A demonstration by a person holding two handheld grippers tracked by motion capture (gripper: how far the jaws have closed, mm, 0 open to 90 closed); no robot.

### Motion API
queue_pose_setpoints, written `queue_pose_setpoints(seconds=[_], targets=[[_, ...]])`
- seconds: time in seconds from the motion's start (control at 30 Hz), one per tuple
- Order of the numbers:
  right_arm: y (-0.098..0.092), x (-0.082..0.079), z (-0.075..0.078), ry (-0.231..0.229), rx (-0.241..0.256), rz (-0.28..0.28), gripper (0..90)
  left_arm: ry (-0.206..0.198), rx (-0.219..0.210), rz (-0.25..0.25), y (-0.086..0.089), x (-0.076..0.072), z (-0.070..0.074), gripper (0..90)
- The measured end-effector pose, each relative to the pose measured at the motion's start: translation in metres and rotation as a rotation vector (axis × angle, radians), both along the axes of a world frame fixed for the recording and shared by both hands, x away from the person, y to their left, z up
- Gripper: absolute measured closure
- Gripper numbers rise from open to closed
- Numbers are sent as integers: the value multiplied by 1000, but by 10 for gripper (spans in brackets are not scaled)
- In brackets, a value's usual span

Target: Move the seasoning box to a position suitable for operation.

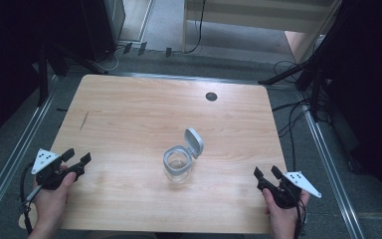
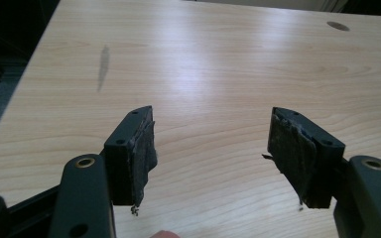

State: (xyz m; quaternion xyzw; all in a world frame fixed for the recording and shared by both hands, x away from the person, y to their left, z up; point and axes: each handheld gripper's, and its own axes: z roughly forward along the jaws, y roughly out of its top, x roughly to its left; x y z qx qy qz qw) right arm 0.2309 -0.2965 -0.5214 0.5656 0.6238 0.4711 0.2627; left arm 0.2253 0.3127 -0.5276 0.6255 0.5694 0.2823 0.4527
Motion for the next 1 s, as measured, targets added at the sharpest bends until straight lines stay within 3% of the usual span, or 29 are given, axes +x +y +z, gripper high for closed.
queue_pose_setpoints(seconds=[0.1,0.2,0.27,0.37,0.53,0.6,0.7,0.83,1.0], targets=[[11,1,2,30,11,56,486,4,-3,-10,-9,4,2,379],[25,0,5,30,11,95,520,-6,1,-61,-31,11,6,428],[36,-1,8,28,2,100,587,-7,-2,-105,-43,15,9,479],[53,-2,13,23,21,151,686,-9,-20,-167,-61,20,14,534],[83,-1,14,20,26,211,794,14,-48,-254,-90,34,18,630],[95,0,13,25,15,226,818,21,-50,-267,-96,37,19,666],[111,1,11,27,0,246,840,50,-71,-328,-118,49,18,720],[125,3,12,32,22,267,895,63,-81,-356,-134,58,19,774],[141,6,14,31,38,289,900,80,-62,-401,-150,68,21,845]])
